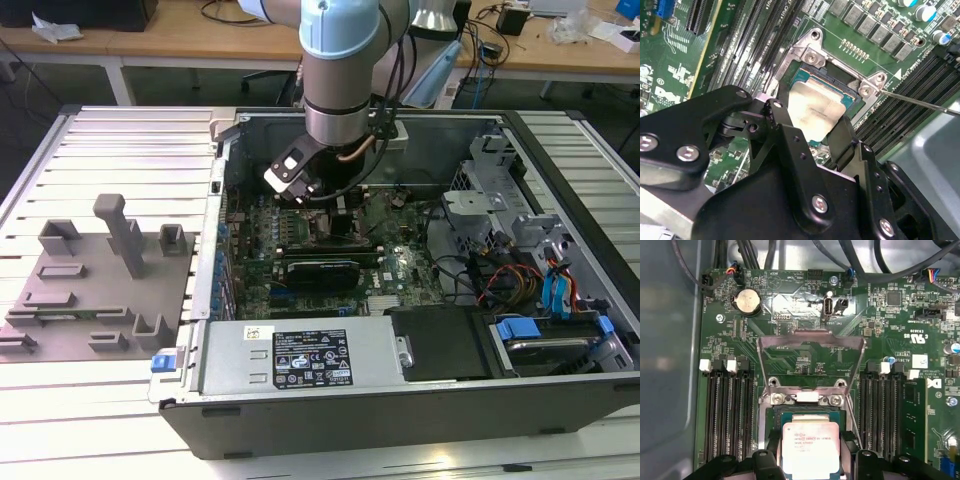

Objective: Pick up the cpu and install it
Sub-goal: 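Place the cpu into insertion slot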

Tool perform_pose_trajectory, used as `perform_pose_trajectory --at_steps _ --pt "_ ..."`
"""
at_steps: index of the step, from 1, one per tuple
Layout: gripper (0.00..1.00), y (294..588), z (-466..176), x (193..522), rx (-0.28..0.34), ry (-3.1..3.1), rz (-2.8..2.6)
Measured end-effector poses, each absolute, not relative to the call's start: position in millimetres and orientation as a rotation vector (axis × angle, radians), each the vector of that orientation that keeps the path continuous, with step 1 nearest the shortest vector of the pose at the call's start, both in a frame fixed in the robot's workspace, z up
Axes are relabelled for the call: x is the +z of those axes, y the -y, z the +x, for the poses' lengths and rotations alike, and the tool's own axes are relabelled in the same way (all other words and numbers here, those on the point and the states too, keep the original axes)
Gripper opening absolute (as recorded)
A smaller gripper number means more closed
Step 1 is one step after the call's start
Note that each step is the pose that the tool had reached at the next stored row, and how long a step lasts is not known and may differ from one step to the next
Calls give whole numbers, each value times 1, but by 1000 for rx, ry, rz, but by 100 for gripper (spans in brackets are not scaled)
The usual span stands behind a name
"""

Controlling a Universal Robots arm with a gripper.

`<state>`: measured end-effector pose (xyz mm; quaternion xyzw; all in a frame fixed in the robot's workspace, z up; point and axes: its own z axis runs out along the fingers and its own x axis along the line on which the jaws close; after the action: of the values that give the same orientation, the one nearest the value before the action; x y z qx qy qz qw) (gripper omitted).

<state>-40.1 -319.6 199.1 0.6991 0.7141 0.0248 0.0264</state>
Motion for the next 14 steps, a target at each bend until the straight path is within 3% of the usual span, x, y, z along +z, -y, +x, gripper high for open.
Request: perform_pose_trajectory --at_steps 14 --pt "55 313 -40 194 69 -2173 2187"
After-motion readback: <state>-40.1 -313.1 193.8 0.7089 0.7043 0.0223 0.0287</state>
